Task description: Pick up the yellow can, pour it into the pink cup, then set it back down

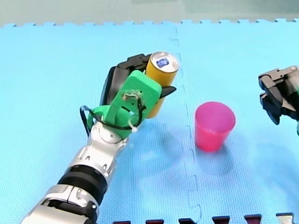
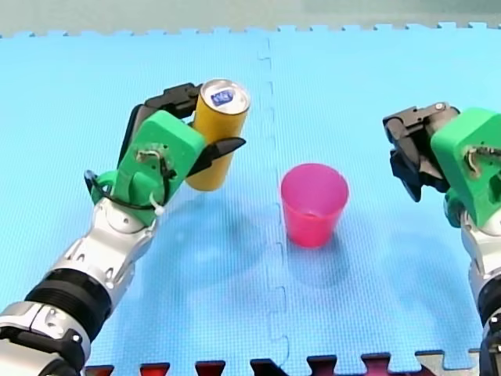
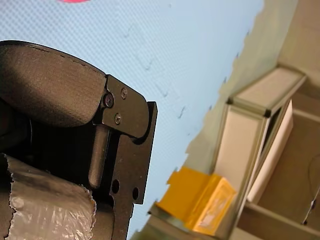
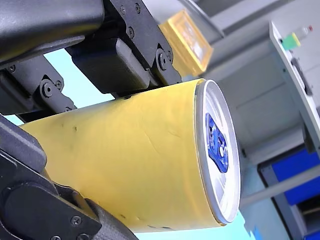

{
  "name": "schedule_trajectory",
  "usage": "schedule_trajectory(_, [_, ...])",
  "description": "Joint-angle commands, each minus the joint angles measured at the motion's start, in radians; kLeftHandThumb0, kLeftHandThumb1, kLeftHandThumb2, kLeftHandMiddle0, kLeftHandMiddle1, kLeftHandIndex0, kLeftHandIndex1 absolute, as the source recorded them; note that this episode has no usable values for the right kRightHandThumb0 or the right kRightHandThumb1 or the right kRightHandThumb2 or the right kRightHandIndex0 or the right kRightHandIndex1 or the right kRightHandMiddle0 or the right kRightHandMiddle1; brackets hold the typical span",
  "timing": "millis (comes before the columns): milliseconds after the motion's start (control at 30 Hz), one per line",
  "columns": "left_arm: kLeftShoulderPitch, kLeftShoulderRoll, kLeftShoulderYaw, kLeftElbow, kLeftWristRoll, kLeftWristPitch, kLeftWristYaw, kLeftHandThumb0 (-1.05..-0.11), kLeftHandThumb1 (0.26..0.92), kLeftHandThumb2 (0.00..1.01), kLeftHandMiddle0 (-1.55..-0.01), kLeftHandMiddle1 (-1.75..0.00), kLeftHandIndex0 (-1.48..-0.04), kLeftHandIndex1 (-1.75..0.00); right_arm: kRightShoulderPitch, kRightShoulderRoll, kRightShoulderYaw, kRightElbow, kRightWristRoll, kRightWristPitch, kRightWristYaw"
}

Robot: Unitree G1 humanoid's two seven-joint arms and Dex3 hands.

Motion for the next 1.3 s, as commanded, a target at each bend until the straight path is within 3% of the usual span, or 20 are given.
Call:
schedule_trajectory(0, [-0.013,-0.006,-0.008,0.004,0.002,-0.019,-0.008,-0.397,0.797,0.00,-1.31,0.00,-1.20,0.00,-0.009,0.005,0.008,-0.001,-0.010,0.014,-0.024])
schedule_trajectory(167, [-0.019,-0.007,-0.016,0.011,0.007,-0.027,-0.013,-0.394,0.797,0.00,-1.31,0.00,-1.20,0.00,-0.009,0.011,0.028,-0.003,-0.037,0.019,-0.084])
schedule_trajectory(267, [-0.025,-0.005,-0.019,0.013,0.007,-0.026,-0.013,-0.394,0.796,0.00,-1.31,0.00,-1.21,0.00,-0.006,0.015,0.032,0.001,-0.046,0.017,-0.113])
schedule_trajectory(400, [-0.032,-0.002,-0.022,0.012,0.008,-0.023,-0.013,-0.395,0.796,0.00,-1.31,0.00,-1.21,0.00,-0.001,0.015,0.028,0.005,-0.045,0.014,-0.125])
schedule_trajectory(700, [-0.055,-0.008,-0.031,0.020,0.013,-0.017,-0.008,-0.398,0.798,0.00,-1.32,0.00,-1.21,0.00,-0.003,0.019,0.015,0.005,-0.030,0.018,-0.097])
schedule_trajectory(900, [-0.070,-0.012,-0.039,0.037,0.026,-0.015,-0.003,-0.402,0.800,0.00,-1.32,0.00,-1.20,0.00,-0.007,0.018,-0.003,0.006,-0.006,0.026,-0.033])
schedule_trajectory(1067, [-0.090,-0.016,-0.047,0.049,0.038,-0.006,0.001,-0.406,0.801,0.00,-1.31,0.00,-1.20,0.00,-0.007,0.023,-0.020,0.006,0.011,0.030,-0.014])
schedule_trajectory(1267, [-0.086,-0.020,-0.068,0.028,0.062,0.002,0.017,-0.413,0.804,0.00,-1.30,0.00,-1.19,0.00,-0.001,0.027,-0.026,0.003,0.017,0.018,-0.005])
